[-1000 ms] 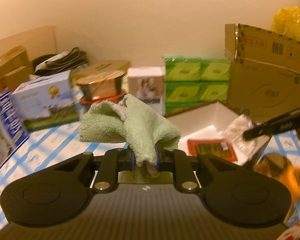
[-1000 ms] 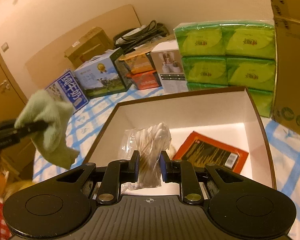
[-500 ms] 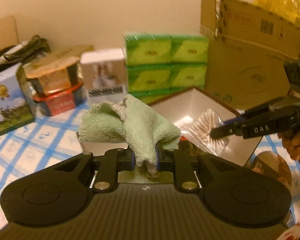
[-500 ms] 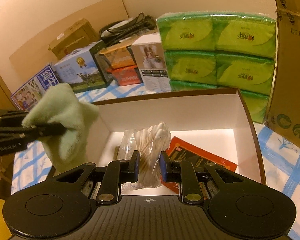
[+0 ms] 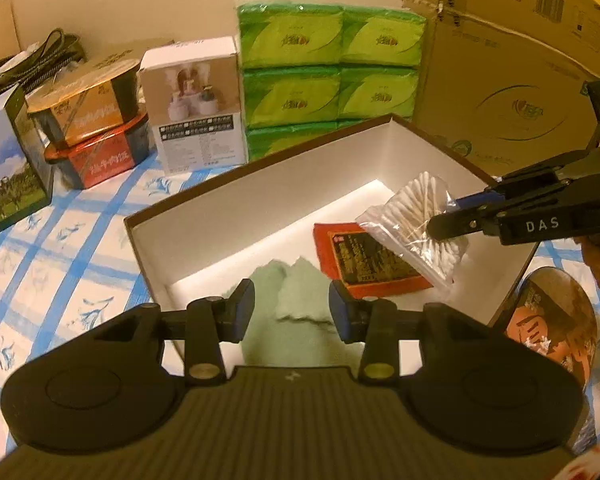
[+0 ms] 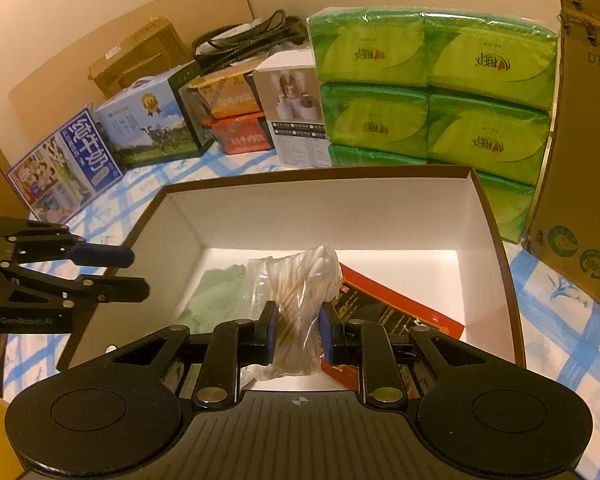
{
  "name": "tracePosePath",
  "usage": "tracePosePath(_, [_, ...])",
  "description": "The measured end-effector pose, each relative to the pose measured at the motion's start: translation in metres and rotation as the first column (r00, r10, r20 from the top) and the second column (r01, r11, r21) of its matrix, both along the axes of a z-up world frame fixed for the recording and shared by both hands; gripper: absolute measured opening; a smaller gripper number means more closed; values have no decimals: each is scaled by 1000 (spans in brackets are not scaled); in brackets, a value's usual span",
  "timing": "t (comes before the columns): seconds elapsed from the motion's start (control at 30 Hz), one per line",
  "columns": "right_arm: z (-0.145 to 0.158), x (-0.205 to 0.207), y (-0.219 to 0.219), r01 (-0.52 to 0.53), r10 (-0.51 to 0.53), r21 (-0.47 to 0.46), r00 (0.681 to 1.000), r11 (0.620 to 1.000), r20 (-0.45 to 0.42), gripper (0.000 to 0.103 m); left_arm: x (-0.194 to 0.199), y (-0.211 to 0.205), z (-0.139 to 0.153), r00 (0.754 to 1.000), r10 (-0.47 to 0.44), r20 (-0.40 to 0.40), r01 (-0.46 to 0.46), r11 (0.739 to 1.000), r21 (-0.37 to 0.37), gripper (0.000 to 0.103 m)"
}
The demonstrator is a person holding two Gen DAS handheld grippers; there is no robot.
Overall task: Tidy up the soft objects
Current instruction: 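Open the right gripper to drop the swab bag into the box, then move both grippers back from the box to the socks on the bed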
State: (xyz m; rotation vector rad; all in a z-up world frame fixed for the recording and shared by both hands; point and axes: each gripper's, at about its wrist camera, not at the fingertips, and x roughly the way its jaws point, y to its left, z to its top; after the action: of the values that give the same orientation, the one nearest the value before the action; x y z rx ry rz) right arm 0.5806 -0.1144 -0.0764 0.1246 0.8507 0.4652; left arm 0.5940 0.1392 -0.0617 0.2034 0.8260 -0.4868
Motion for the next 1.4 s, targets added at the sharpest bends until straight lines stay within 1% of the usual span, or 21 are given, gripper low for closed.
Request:
tracePosePath(0.13, [-1, 3, 4, 14, -14, -27, 1000, 1000, 11, 22, 0, 4, -2, 1000, 12, -10, -12, 1000, 7, 38])
tracePosePath(0.2, [-1, 4, 3, 15, -15, -13, 1000, 1000, 5, 34, -1, 5, -4, 1000, 16, -17, -16, 1000, 8, 38])
tracePosePath(0.23, [-1, 5, 3, 17, -17, -5, 1000, 1000, 5, 50, -2, 5, -5, 1000, 16, -20, -16, 1000, 9, 38])
tracePosePath(0.27, [0, 5, 1, 23, -23, 1, 1000, 1000, 15, 65, -2, 6, -6, 1000, 18, -21, -18, 1000, 10, 38])
tracePosePath(0.3, [1, 4, 1, 28, -28, 4, 999, 1000, 27, 67, -3, 6, -7, 1000, 19, -24, -18, 1000, 10, 38])
tracePosePath(0.37, [2, 4, 0, 25, -25, 0, 999, 1000, 35, 68, -2, 7, -8, 999, 20, -28, -19, 1000, 9, 38])
tracePosePath(0.63, [-2, -2, -8, 26, -26, -34, 1000, 999, -3, 68, -5, 8, -6, 999, 32, -31, -32, 999, 6, 38])
tracePosePath(0.8, [2, -12, -14, 31, -31, -38, 999, 999, -14, 68, -11, 10, 5, 999, 47, -23, -47, 999, -7, 38])
tracePosePath(0.97, [17, -30, -20, 39, -39, -28, 999, 999, -10, 68, -24, 20, 23, 996, 89, -6, -89, 995, -35, 38])
tracePosePath(1.2, [48, -67, -32, 46, -46, 6, 999, 999, 17, 68, -68, 53, 57, 982, 188, 28, -186, 980, -65, 38])
tracePosePath(1.3, [63, -89, -36, 42, -43, 14, 998, 999, 40, 68, -96, 66, 73, 972, 229, 57, -224, 972, -74, 38])
tracePosePath(1.4, [74, -113, -41, 38, -39, 26, 998, 999, 52, 68, -130, 71, 86, 962, 255, 93, -250, 966, -58, 38])
